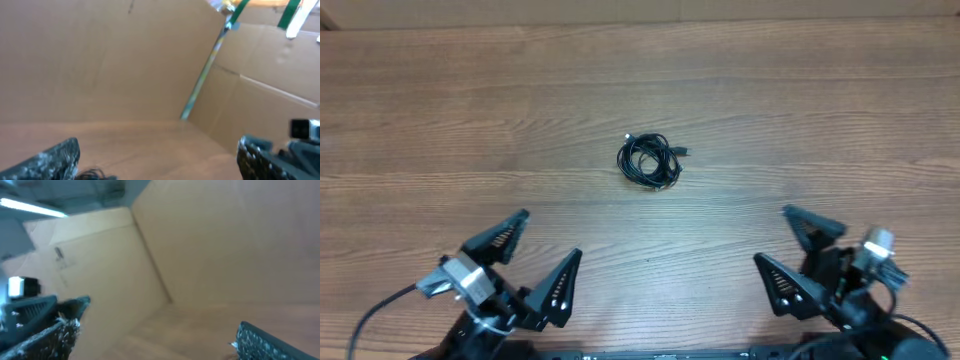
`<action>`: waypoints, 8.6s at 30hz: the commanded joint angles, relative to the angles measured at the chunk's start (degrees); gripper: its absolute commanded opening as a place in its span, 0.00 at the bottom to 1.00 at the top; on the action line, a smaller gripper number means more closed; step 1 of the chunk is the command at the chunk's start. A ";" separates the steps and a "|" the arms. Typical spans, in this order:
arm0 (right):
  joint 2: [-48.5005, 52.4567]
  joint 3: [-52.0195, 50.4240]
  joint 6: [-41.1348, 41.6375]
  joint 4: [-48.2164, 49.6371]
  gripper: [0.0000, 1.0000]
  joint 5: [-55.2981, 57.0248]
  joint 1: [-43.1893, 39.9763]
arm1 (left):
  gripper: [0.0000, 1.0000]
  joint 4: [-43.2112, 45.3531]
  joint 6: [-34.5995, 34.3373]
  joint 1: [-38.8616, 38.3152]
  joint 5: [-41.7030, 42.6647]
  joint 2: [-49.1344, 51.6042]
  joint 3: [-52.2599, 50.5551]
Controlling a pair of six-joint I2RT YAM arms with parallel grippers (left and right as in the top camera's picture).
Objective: Untangle cables
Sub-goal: 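Move both grippers forward to the black cable bundle from either side, then close both grippers on separate strands of the black cable bundle, then lift one cable with the left gripper up and away from the right gripper, then carry the cable left and lay it on the table's left side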
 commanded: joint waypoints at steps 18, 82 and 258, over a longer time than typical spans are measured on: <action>35.01 42.62 -32.39 -44.17 1.00 -5.09 -2.67 | 1.00 -60.61 22.95 0.17 -2.43 59.01 58.86; 88.24 43.82 -16.61 -48.59 1.00 10.62 24.59 | 0.99 -48.09 15.52 -15.06 -4.22 117.94 62.60; 88.28 40.70 -2.08 -55.52 1.00 29.90 26.60 | 0.63 -38.80 23.28 21.68 -27.58 114.46 82.14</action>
